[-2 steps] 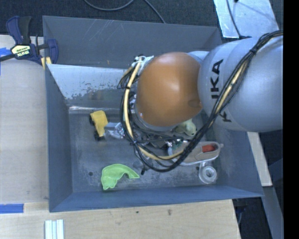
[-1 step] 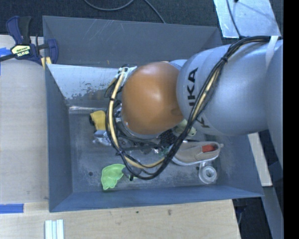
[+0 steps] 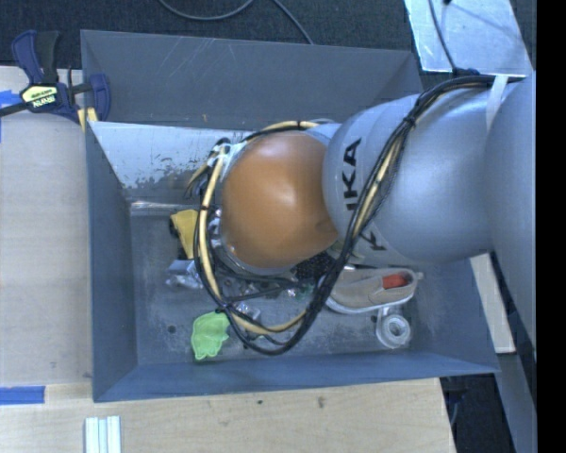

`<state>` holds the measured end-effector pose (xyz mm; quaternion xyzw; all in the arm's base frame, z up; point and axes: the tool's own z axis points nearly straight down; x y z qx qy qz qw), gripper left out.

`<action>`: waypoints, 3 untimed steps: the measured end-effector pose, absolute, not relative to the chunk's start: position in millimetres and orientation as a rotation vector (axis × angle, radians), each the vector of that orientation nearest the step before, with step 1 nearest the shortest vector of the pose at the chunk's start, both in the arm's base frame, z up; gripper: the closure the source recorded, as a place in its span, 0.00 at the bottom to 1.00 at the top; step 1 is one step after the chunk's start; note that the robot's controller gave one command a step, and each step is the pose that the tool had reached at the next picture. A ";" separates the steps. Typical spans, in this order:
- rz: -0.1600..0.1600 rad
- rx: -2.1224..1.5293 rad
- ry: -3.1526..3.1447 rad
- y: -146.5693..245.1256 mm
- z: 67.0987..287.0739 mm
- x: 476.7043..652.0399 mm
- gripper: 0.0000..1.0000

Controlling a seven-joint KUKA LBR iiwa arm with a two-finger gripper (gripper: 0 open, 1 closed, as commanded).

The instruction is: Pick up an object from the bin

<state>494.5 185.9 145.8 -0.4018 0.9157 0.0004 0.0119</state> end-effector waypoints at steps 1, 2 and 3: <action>-0.002 -1.533 2.722 183.5 87.6 489.6 1.00; -0.002 -1.533 2.723 183.5 87.7 489.6 1.00; 0.000 -1.521 2.729 188.4 118.4 488.5 1.00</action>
Offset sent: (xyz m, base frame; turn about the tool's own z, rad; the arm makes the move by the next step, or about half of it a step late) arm 0.0000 0.0000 0.0000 0.0000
